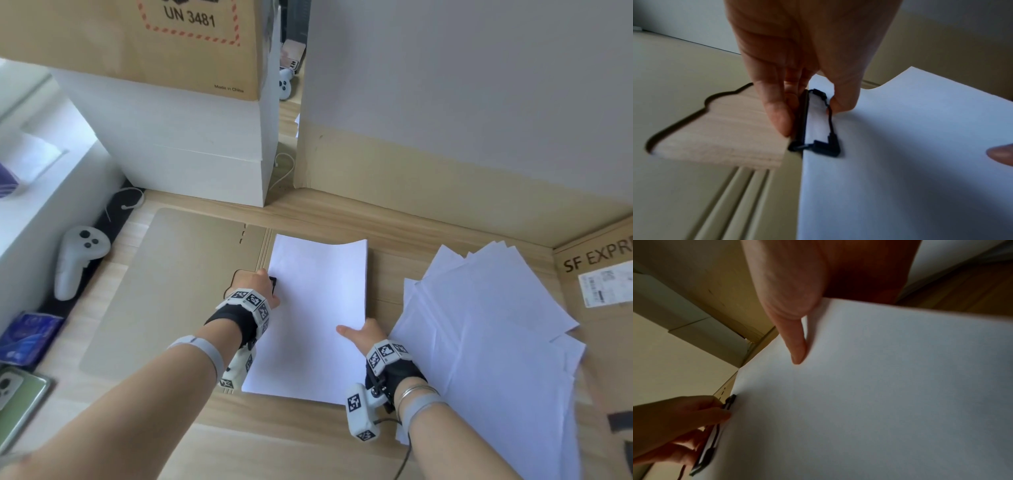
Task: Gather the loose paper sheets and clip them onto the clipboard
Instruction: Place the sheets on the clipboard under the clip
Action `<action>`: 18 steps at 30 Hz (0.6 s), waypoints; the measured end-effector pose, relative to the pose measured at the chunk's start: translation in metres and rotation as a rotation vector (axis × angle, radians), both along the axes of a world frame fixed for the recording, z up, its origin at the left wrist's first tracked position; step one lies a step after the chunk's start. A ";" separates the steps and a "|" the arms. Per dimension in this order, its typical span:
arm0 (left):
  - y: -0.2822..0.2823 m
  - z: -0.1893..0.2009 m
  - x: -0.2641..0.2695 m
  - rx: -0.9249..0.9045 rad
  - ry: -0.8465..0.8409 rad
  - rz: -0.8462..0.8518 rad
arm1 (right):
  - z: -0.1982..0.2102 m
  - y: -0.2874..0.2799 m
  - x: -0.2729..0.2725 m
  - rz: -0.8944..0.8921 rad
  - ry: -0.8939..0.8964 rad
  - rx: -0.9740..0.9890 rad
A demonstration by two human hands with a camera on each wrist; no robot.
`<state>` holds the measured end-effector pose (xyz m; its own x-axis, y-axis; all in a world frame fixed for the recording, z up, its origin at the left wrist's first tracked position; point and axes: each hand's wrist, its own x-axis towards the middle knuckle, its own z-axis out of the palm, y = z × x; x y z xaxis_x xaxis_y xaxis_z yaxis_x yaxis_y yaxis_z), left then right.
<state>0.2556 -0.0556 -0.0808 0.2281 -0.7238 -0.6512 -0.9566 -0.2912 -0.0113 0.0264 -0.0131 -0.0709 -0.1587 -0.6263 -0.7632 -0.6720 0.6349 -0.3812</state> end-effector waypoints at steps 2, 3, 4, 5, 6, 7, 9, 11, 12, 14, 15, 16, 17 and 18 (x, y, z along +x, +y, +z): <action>0.000 0.001 0.000 -0.006 0.006 -0.015 | 0.000 -0.002 -0.004 -0.016 -0.047 -0.050; 0.001 0.000 0.000 -0.007 0.008 -0.020 | 0.002 -0.003 -0.007 -0.010 -0.056 -0.091; 0.002 0.001 0.000 -0.006 0.017 -0.007 | 0.004 -0.004 -0.010 0.003 -0.036 -0.129; 0.004 0.000 0.000 -0.015 0.020 0.004 | 0.005 -0.005 -0.014 0.020 0.010 -0.166; 0.006 0.002 -0.001 -0.008 0.021 0.017 | 0.006 -0.006 -0.017 0.022 0.056 -0.196; 0.008 0.001 -0.001 -0.030 0.023 0.021 | 0.008 -0.007 -0.019 0.016 0.079 -0.222; 0.010 0.002 -0.003 -0.034 0.028 0.040 | 0.010 -0.007 -0.020 0.033 0.106 -0.238; 0.013 0.002 -0.005 -0.024 0.040 0.071 | 0.008 -0.005 -0.018 0.062 0.123 -0.230; 0.015 0.007 -0.006 -0.024 0.045 0.091 | 0.006 -0.004 -0.018 0.061 0.114 -0.228; 0.017 0.009 -0.007 -0.052 0.058 0.153 | 0.007 -0.004 -0.024 0.016 0.077 -0.243; 0.020 0.012 -0.009 -0.088 0.069 0.179 | 0.009 -0.005 -0.031 -0.017 0.073 -0.261; 0.022 0.017 -0.012 -0.117 0.067 0.197 | 0.011 -0.006 -0.040 -0.053 0.085 -0.282; 0.024 0.021 -0.016 -0.158 0.056 0.194 | 0.015 -0.007 -0.052 -0.096 0.107 -0.304; 0.025 0.026 -0.024 -0.175 0.033 0.173 | 0.019 -0.006 -0.067 -0.152 0.128 -0.326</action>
<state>0.2312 -0.0301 -0.0551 0.3390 -0.7781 -0.5289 -0.8912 -0.4457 0.0845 -0.0410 -0.0193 -0.0518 -0.3496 -0.7951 -0.4956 -0.6346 0.5901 -0.4990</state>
